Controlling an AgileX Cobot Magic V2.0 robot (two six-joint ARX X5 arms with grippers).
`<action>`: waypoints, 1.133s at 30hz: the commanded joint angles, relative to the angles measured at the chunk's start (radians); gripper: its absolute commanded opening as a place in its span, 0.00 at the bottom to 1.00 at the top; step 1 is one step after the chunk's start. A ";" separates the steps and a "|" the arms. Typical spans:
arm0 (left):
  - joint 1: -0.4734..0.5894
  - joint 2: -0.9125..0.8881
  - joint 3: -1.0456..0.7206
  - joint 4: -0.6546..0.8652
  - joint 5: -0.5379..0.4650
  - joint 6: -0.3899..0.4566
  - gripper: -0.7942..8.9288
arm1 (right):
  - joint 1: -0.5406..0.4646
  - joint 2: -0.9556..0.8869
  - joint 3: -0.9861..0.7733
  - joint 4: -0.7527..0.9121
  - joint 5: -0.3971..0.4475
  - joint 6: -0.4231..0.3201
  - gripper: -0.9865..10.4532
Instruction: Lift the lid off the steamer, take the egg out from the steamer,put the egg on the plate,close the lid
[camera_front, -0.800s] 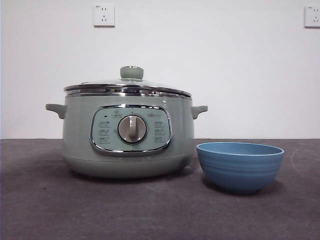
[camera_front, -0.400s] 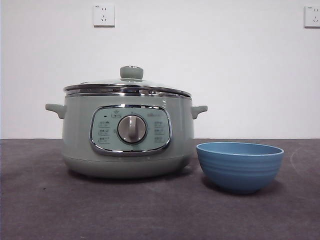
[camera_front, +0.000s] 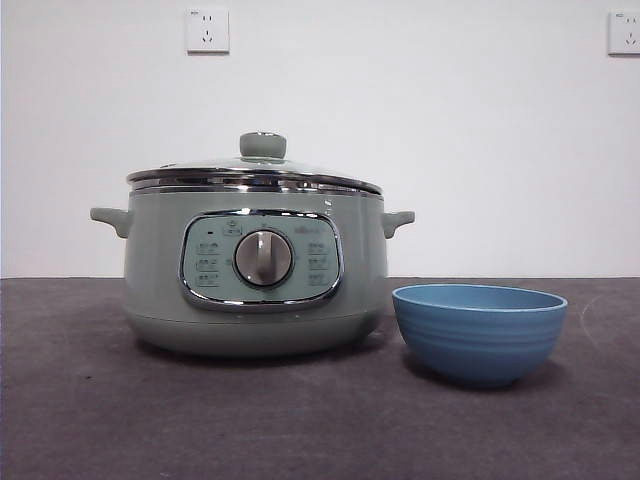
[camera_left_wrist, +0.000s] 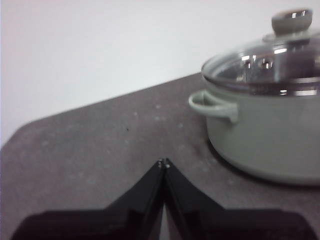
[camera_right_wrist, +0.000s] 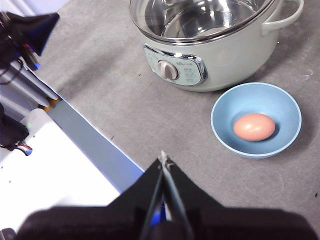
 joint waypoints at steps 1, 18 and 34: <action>0.004 -0.014 -0.043 -0.001 -0.003 -0.045 0.08 | 0.002 -0.001 -0.008 0.003 0.002 0.006 0.09; 0.003 -0.014 -0.046 -0.063 0.000 -0.063 0.08 | 0.002 -0.001 -0.008 -0.001 0.003 0.006 0.09; 0.003 -0.014 -0.046 -0.063 0.000 -0.063 0.08 | -0.095 -0.080 -0.008 0.029 -0.003 -0.063 0.09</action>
